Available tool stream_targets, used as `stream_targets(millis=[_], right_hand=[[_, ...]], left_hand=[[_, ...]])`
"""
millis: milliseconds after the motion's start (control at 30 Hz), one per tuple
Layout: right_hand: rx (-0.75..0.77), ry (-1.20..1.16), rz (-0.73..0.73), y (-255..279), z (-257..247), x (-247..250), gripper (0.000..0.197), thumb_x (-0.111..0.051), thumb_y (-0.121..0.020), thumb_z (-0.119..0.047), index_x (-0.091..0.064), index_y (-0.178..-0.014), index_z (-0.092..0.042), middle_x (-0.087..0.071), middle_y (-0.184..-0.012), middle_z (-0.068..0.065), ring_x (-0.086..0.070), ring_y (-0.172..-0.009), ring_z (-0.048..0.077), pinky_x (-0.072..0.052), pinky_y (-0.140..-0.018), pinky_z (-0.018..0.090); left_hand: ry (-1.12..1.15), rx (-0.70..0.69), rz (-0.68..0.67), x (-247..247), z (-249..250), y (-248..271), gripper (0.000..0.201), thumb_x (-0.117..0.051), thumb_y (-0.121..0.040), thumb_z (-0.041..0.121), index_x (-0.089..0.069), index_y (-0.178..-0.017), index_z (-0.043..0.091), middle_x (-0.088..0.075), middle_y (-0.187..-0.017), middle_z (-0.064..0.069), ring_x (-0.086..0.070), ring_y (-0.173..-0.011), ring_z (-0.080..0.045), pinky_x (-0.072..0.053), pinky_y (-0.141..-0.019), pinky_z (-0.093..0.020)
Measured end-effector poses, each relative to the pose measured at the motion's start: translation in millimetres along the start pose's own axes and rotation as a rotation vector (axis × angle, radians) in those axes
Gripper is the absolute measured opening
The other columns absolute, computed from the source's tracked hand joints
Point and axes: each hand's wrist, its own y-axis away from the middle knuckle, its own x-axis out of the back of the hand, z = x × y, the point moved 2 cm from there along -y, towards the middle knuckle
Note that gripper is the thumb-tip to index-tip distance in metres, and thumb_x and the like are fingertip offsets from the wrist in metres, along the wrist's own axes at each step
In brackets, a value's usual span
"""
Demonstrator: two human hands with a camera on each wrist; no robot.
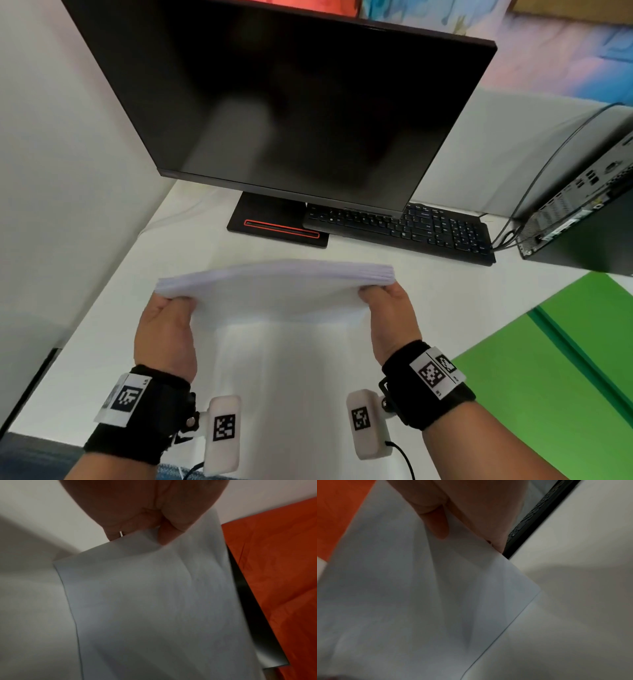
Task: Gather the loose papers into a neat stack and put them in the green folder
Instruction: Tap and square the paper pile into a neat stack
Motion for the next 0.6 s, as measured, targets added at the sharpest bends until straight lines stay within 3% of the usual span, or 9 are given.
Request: stream_targets(millis=[67, 133, 200, 300, 367, 433, 500, 533, 600], right_hand=[[0.033, -0.015, -0.018, 0.2, -4.0, 2.2, 0.033, -0.046, -0.084, 0.006, -0.069, -0.082, -0.017, -0.065, -0.078, -0.002, -0.057, -0.076, 0.012, -0.046, -0.073, 0.026], [0.043, -0.022, -0.031, -1.0, -4.4, 1.7, 0.031, -0.047, -0.083, 0.009, -0.067, -0.085, -0.014, -0.066, -0.076, -0.004, -0.059, -0.072, 0.009, -0.046, -0.071, 0.025], [0.025, -0.034, -0.038, -0.4, -3.3, -1.0, 0.024, -0.054, -0.073, 0.001, -0.065, -0.088, -0.015, -0.067, -0.075, -0.007, -0.06, -0.069, 0.005, -0.046, -0.071, 0.024], [0.04, -0.043, -0.04, 1.4, -4.3, -3.0, 0.032, -0.056, -0.067, -0.009, -0.064, -0.097, -0.016, -0.065, -0.086, -0.003, -0.059, -0.075, 0.004, -0.046, -0.074, 0.021], [0.071, -0.06, -0.046, 3.8, -6.0, -2.0, 0.034, -0.057, -0.067, -0.01, -0.063, -0.1, -0.018, -0.062, -0.089, -0.003, -0.056, -0.077, 0.003, -0.044, -0.074, 0.02], [0.087, -0.065, -0.051, 6.2, -5.5, -0.5, 0.033, -0.059, -0.069, -0.01, -0.062, -0.1, -0.021, -0.062, -0.086, -0.007, -0.054, -0.076, 0.002, -0.043, -0.072, 0.02], [0.083, -0.081, -0.062, 7.8, -4.1, 0.7, 0.03, -0.063, -0.078, -0.008, -0.061, -0.103, -0.024, -0.064, -0.078, -0.015, -0.055, -0.07, -0.002, -0.043, -0.065, 0.016], [0.077, -0.096, -0.069, 8.7, -3.6, 1.1, 0.028, -0.063, -0.084, -0.006, -0.06, -0.104, -0.025, -0.066, -0.075, -0.018, -0.057, -0.067, -0.003, -0.044, -0.062, 0.015], [0.056, -0.106, -0.075, 11.8, -4.0, 0.9, 0.022, -0.065, -0.088, -0.015, -0.061, -0.105, -0.028, -0.067, -0.077, -0.015, -0.059, -0.068, -0.002, -0.044, -0.064, 0.021]], left_hand=[[0.048, -0.002, -0.038, 1.6, -0.6, -3.7, 0.04, -0.044, -0.091, -0.004, -0.057, -0.094, 0.033, -0.06, -0.094, 0.009, -0.059, -0.088, -0.01, -0.047, -0.083, -0.029], [0.063, -0.004, -0.059, 4.9, 2.1, -0.6, 0.039, -0.044, -0.089, -0.007, -0.061, -0.091, 0.028, -0.063, -0.088, 0.013, -0.059, -0.083, -0.004, -0.048, -0.079, -0.022], [0.085, -0.013, -0.058, 3.6, 0.3, 2.2, 0.032, -0.048, -0.082, -0.007, -0.065, -0.086, 0.02, -0.068, -0.082, 0.013, -0.06, -0.086, -0.01, -0.046, -0.079, -0.018], [0.182, -0.038, -0.116, 2.3, 2.4, 6.5, 0.035, -0.051, -0.074, 0.002, -0.069, -0.096, 0.023, -0.068, -0.106, -0.003, -0.057, -0.109, -0.024, -0.04, -0.096, -0.037], [0.229, -0.064, -0.129, 1.3, 8.5, 9.0, 0.027, -0.054, -0.08, 0.011, -0.067, -0.1, 0.025, -0.065, -0.113, -0.003, -0.056, -0.113, -0.024, -0.04, -0.101, -0.039], [0.247, -0.073, -0.141, -1.2, 14.5, 11.8, 0.017, -0.056, -0.087, 0.031, -0.064, -0.1, 0.026, -0.064, -0.115, -0.004, -0.056, -0.112, -0.021, -0.041, -0.1, -0.037], [0.253, -0.047, -0.107, -1.3, 15.5, 12.3, 0.028, -0.054, -0.088, 0.055, -0.068, -0.096, 0.032, -0.064, -0.121, -0.011, -0.058, -0.113, -0.022, -0.04, -0.104, -0.041], [0.259, -0.013, -0.089, -0.5, 14.3, 12.5, 0.031, -0.05, -0.091, 0.06, -0.069, -0.093, 0.037, -0.064, -0.124, -0.014, -0.059, -0.114, -0.022, -0.04, -0.107, -0.043], [0.231, 0.031, -0.045, -2.1, 14.2, 11.3, 0.028, -0.042, -0.101, 0.052, -0.069, -0.093, 0.048, -0.064, -0.122, -0.011, -0.062, -0.11, -0.018, -0.043, -0.107, -0.042]])
